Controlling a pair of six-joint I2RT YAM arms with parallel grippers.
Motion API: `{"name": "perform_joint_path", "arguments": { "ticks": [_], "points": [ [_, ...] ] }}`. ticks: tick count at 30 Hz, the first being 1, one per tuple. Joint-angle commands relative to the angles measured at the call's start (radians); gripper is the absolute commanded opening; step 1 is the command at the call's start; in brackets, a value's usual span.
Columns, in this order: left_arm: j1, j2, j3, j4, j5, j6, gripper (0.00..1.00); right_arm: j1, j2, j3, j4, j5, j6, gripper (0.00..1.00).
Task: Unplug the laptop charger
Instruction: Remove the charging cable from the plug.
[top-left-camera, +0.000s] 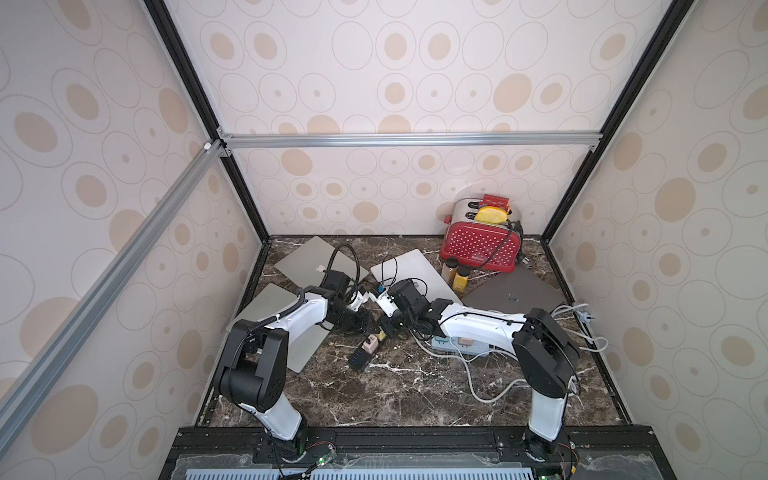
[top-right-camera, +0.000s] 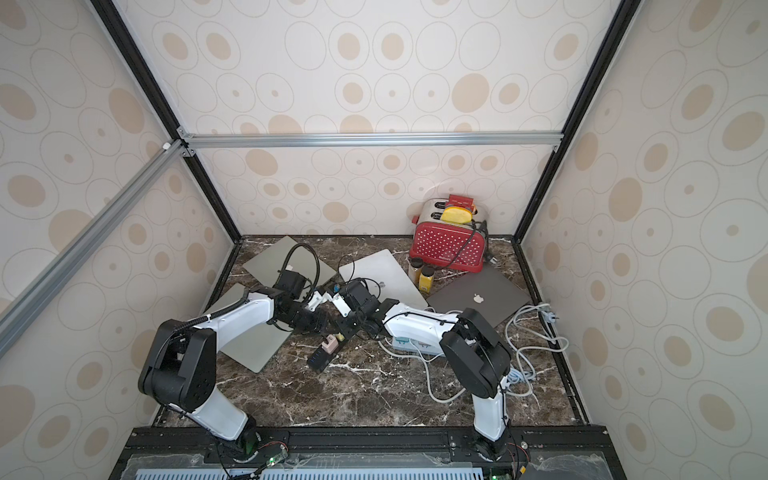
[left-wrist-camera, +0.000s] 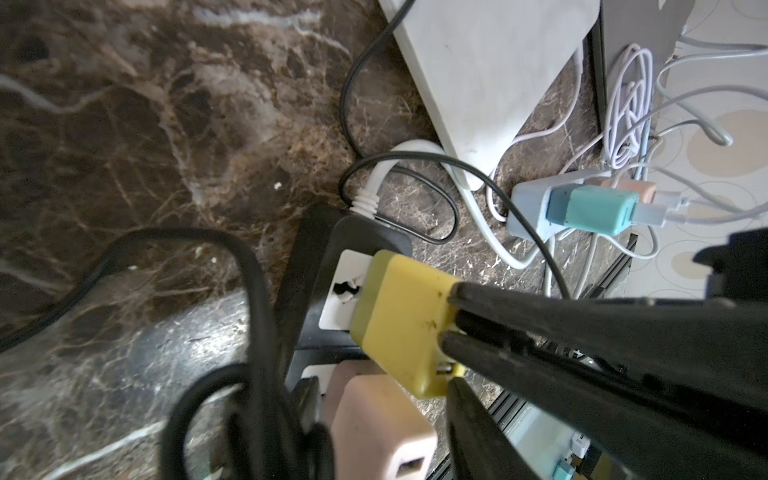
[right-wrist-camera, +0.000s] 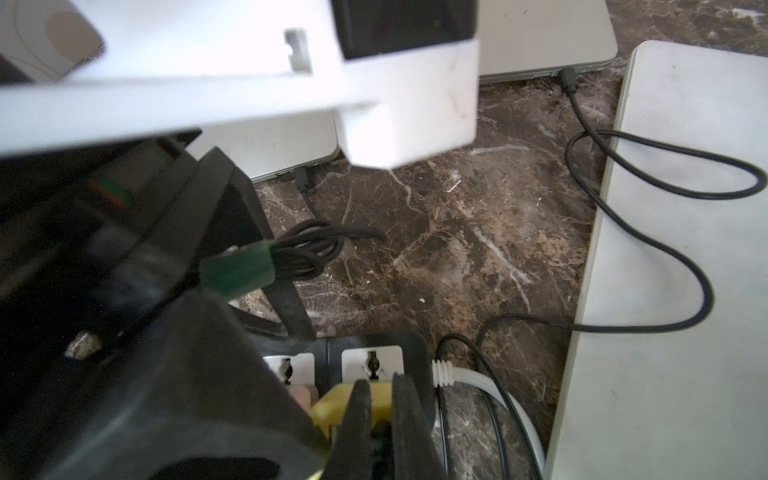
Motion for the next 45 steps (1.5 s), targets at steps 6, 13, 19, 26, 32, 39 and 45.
{"name": "perform_joint_path", "arguments": {
  "ticks": [6, 13, 19, 26, 32, 39, 45],
  "points": [
    [-0.008, 0.079, -0.020, -0.060, -0.155, -0.030, 0.41, 0.004, -0.061, -0.060, -0.002, -0.018, 0.047, 0.00],
    [-0.009, 0.107, -0.036, -0.055, -0.130, -0.037, 0.40, 0.015, -0.074, -0.081, 0.020, 0.018, 0.024, 0.00],
    [-0.008, 0.139, -0.041, -0.078, -0.128, -0.021, 0.38, 0.040, -0.096, -0.090, 0.035, 0.133, -0.050, 0.00],
    [-0.008, 0.176, -0.043, -0.078, -0.143, -0.028, 0.36, 0.053, -0.109, -0.088, 0.083, 0.159, -0.095, 0.00],
    [-0.008, 0.178, -0.053, -0.079, -0.148, -0.029, 0.35, -0.005, -0.127, -0.078, 0.074, 0.037, 0.012, 0.00],
    [-0.008, 0.192, -0.048, -0.075, -0.147, -0.034, 0.34, -0.016, -0.143, -0.059, 0.061, 0.047, -0.022, 0.00],
    [-0.008, 0.195, -0.053, -0.076, -0.151, -0.037, 0.33, 0.005, -0.151, -0.079, 0.074, 0.142, -0.136, 0.00]
  ]
}}
